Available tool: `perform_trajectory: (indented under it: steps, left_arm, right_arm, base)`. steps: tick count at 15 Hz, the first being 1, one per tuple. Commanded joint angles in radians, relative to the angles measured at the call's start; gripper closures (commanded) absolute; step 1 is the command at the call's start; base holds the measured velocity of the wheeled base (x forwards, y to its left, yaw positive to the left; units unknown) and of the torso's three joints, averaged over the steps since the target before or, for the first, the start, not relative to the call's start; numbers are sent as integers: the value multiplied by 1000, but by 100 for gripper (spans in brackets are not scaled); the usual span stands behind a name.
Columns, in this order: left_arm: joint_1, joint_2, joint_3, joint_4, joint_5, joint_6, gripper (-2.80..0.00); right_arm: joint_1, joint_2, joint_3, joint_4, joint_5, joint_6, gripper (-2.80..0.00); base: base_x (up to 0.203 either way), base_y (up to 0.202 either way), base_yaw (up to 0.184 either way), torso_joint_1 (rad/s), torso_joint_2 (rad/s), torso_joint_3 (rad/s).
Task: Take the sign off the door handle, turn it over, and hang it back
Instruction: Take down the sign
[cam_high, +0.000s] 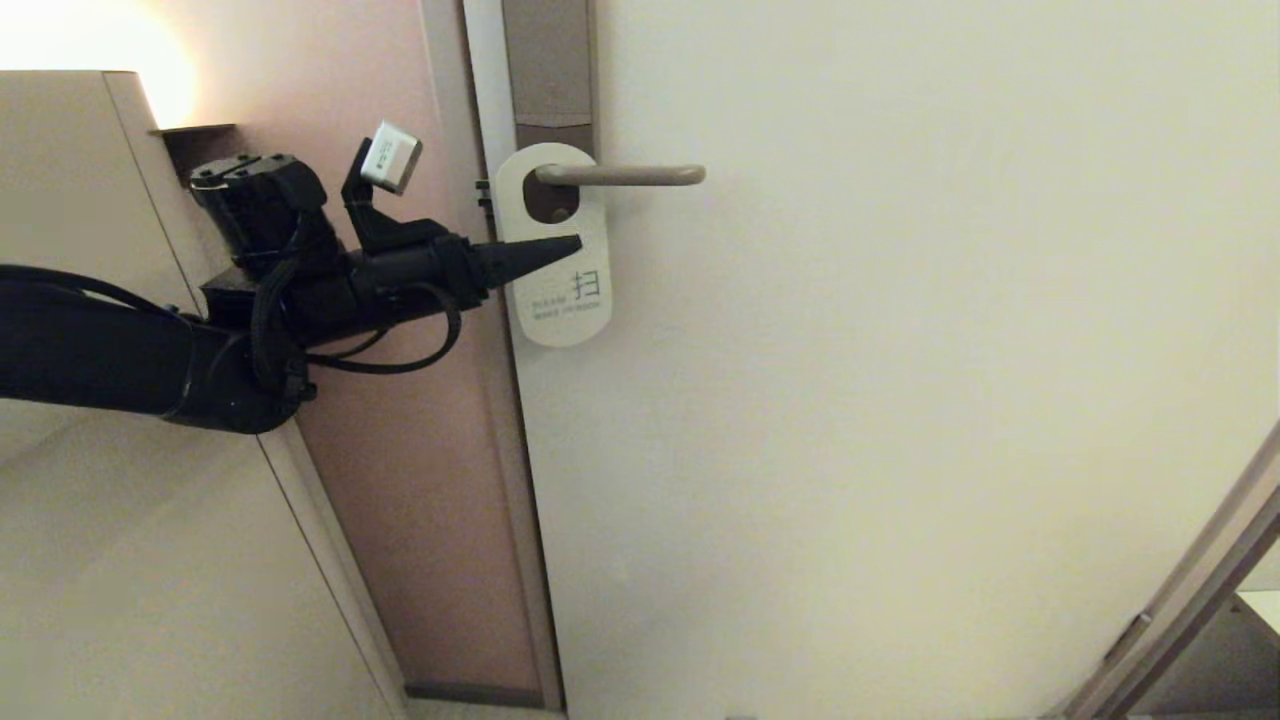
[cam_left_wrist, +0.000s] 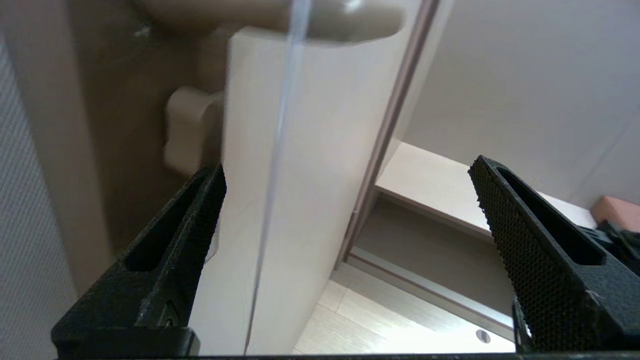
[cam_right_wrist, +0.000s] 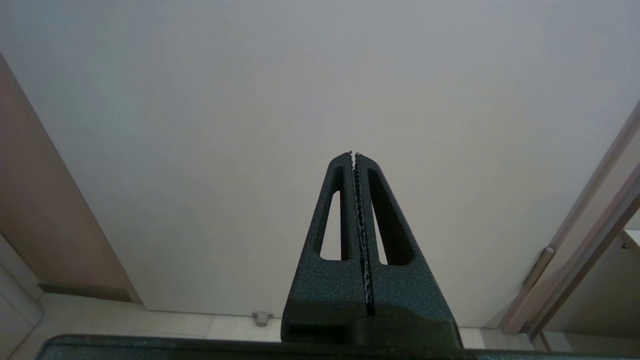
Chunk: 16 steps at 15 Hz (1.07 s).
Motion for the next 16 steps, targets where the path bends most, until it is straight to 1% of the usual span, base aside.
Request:
perform_trajectory:
  steps: [1,4,8,13,16]
  left_arm:
    - [-5,24,-1,-7,3,-1,-280]
    - [-13,39,-6,-8,8,9,-280]
    - [-23,52,-38,-8,44,11,-280]
    - [-24,59,-39,-9,44,13,-280]
    - [-24,84,-47,-56,45,12,-280]
  right_arm:
    - [0,1,0,0,1,0,0]
    - [0,1,0,0,1,0,0]
    - [0,1,0,0,1,0,0]
    - [0,1,0,0,1,0,0]
    - [0,1,0,0,1,0,0]
  base:
    - [0,0,0,0,0,0]
    - [0,0,0,0,0,0]
    - [0,0,0,0,0,0]
    - [0,0,0,0,0,0]
    - [0,0,0,0,0,0]
